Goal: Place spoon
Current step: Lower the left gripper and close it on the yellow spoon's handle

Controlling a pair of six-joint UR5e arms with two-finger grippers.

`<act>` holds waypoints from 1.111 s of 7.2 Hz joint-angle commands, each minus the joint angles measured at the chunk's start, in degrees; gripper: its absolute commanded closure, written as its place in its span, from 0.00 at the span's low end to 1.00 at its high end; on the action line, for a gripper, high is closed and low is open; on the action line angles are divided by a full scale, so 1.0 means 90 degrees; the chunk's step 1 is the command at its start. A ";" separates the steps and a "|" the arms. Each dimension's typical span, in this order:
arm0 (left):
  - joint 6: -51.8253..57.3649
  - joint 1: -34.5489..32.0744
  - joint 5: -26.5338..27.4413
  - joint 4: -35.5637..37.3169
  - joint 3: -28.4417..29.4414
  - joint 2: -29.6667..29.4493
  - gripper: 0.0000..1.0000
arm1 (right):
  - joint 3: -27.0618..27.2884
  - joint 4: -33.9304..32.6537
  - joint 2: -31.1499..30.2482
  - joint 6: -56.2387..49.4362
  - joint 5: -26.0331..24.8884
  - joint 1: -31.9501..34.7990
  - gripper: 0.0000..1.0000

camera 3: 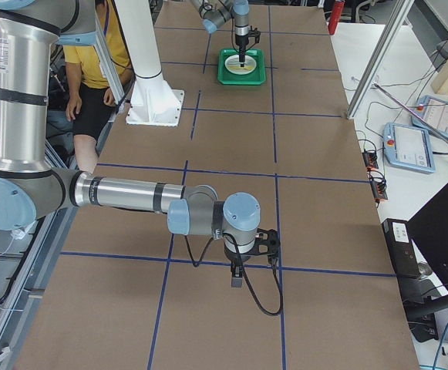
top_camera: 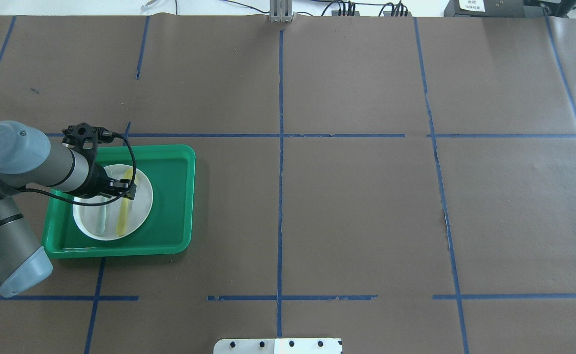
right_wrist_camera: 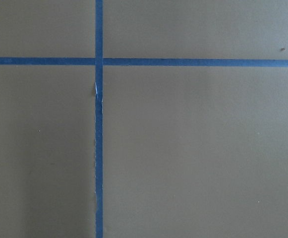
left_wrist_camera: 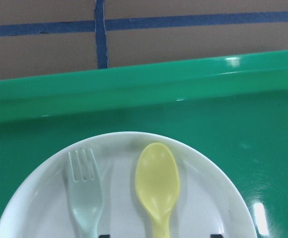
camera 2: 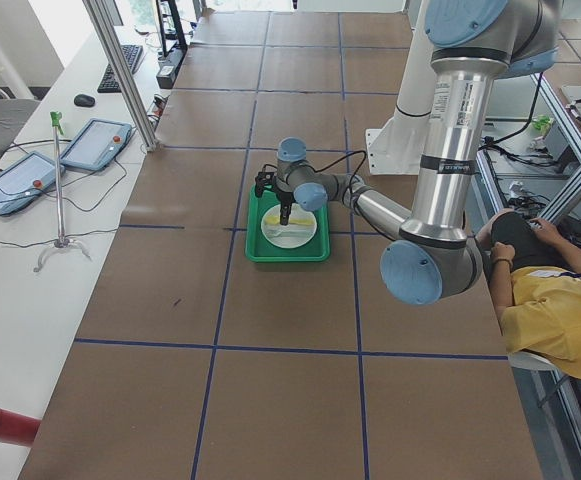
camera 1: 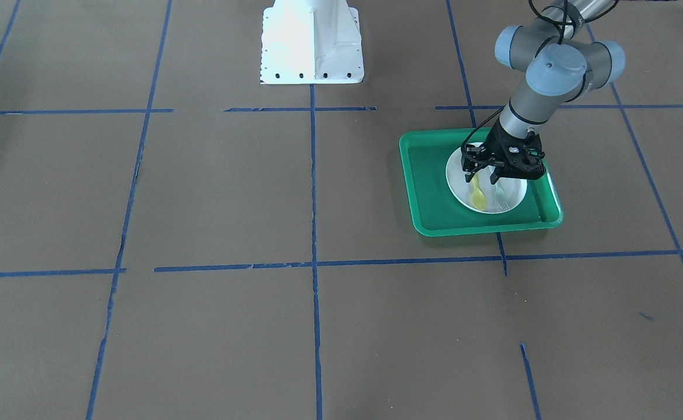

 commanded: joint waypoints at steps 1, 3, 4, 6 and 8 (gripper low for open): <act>-0.0011 0.0111 -0.0009 0.0000 0.0073 -0.0016 0.41 | 0.0000 0.0010 0.0000 -0.0007 0.0000 0.0000 0.00; -0.0021 0.0131 -0.0009 0.0010 0.0082 -0.0007 0.41 | 0.0000 0.0000 0.0000 0.0003 0.0000 0.0000 0.00; -0.0021 0.0131 -0.0009 0.0019 0.0082 -0.0007 0.52 | 0.0000 0.0000 0.0000 0.0003 0.0000 0.0000 0.00; -0.0021 0.0131 -0.0009 0.0029 0.0121 -0.0016 0.53 | 0.0000 0.0000 0.0000 0.0003 0.0000 0.0000 0.00; -0.0021 0.0131 -0.0019 0.0039 0.0121 -0.0016 0.54 | 0.0000 0.0000 0.0000 0.0003 0.0000 0.0000 0.00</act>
